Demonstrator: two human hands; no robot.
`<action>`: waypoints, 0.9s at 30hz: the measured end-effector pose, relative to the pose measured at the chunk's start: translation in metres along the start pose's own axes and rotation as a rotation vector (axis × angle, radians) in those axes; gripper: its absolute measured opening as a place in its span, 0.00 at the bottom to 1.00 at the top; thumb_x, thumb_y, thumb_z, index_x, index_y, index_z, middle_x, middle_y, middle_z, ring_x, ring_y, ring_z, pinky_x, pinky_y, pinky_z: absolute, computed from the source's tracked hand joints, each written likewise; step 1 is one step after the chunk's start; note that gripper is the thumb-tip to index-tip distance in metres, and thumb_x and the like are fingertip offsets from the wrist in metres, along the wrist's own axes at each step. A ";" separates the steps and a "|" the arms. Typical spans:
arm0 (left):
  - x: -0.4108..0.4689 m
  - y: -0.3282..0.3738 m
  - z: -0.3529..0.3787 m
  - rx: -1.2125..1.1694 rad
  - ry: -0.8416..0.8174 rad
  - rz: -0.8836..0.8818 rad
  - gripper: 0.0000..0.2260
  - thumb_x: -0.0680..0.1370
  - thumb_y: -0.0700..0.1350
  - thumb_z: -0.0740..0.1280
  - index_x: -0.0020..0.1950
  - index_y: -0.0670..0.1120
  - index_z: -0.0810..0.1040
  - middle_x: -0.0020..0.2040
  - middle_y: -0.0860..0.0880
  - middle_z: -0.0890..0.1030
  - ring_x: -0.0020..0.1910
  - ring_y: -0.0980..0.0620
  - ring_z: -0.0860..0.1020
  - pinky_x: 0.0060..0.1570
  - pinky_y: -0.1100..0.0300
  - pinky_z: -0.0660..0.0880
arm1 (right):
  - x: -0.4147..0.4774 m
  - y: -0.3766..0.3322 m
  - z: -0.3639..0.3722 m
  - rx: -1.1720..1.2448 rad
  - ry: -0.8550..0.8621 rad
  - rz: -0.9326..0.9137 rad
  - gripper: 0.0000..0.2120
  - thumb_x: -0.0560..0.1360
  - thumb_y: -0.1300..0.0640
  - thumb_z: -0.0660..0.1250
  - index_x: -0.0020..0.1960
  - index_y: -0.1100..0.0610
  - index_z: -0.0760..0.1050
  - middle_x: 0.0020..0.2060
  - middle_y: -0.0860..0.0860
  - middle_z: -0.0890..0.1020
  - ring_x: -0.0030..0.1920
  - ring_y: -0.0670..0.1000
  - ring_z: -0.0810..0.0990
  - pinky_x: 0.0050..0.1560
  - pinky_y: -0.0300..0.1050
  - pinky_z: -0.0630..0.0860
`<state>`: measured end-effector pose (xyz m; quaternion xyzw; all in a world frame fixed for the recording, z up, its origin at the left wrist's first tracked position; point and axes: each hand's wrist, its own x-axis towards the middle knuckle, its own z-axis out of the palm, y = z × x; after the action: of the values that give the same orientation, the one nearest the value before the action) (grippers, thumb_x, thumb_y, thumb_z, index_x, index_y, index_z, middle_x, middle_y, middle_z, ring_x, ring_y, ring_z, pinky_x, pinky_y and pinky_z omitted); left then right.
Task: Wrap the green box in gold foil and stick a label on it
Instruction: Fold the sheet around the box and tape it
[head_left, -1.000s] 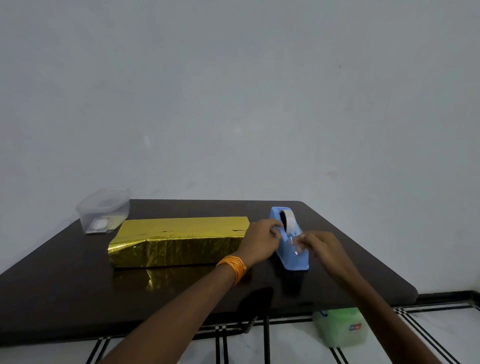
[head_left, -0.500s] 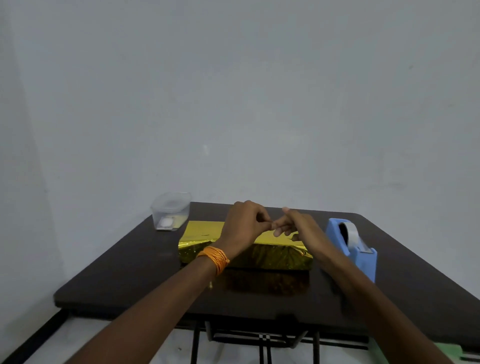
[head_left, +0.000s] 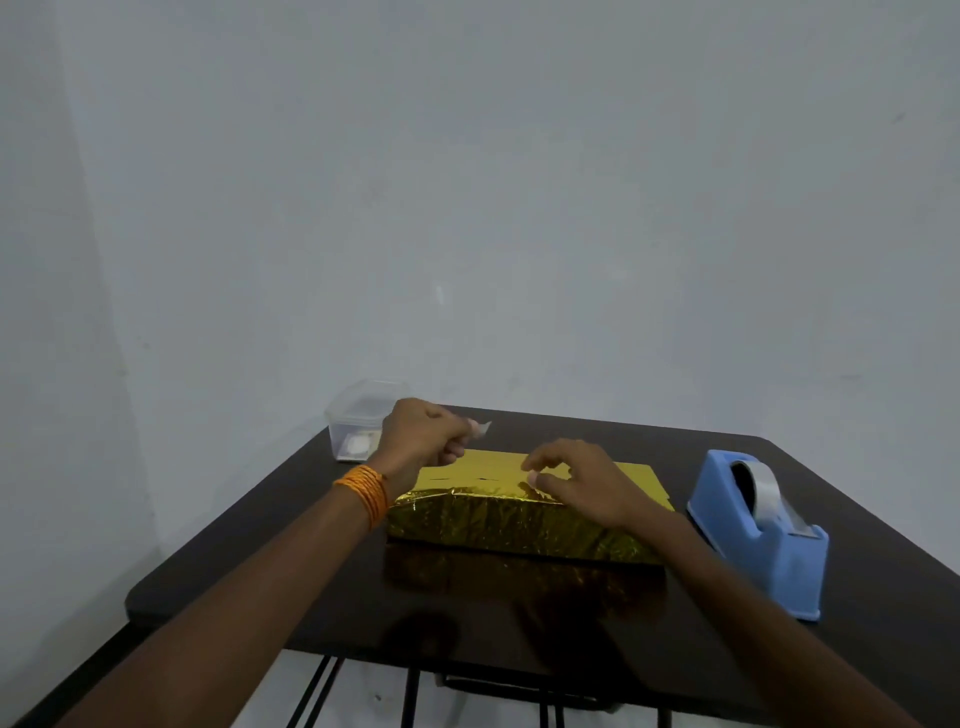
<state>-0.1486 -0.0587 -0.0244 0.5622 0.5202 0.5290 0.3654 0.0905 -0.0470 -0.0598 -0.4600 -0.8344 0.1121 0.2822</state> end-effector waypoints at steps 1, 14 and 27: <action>0.001 -0.006 0.002 0.002 -0.006 -0.021 0.11 0.70 0.43 0.79 0.43 0.36 0.84 0.37 0.41 0.83 0.33 0.49 0.81 0.31 0.61 0.78 | 0.002 0.005 0.004 -0.025 0.022 -0.004 0.09 0.79 0.50 0.67 0.56 0.50 0.82 0.53 0.44 0.81 0.55 0.44 0.76 0.54 0.45 0.72; 0.011 -0.032 0.015 0.296 0.054 0.021 0.09 0.72 0.49 0.77 0.42 0.43 0.85 0.39 0.48 0.85 0.31 0.52 0.82 0.28 0.63 0.72 | -0.001 0.018 0.023 -0.107 0.102 -0.059 0.16 0.77 0.38 0.58 0.56 0.41 0.80 0.52 0.41 0.80 0.53 0.43 0.76 0.51 0.49 0.77; 0.007 -0.038 0.020 0.500 0.136 0.018 0.10 0.70 0.49 0.78 0.38 0.43 0.86 0.31 0.49 0.84 0.29 0.57 0.81 0.38 0.60 0.81 | -0.002 0.016 0.027 -0.216 0.105 -0.055 0.12 0.82 0.44 0.59 0.61 0.42 0.77 0.55 0.44 0.77 0.57 0.45 0.72 0.57 0.48 0.71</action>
<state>-0.1371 -0.0415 -0.0624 0.6030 0.6531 0.4236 0.1746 0.0870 -0.0376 -0.0891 -0.4700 -0.8380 -0.0106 0.2771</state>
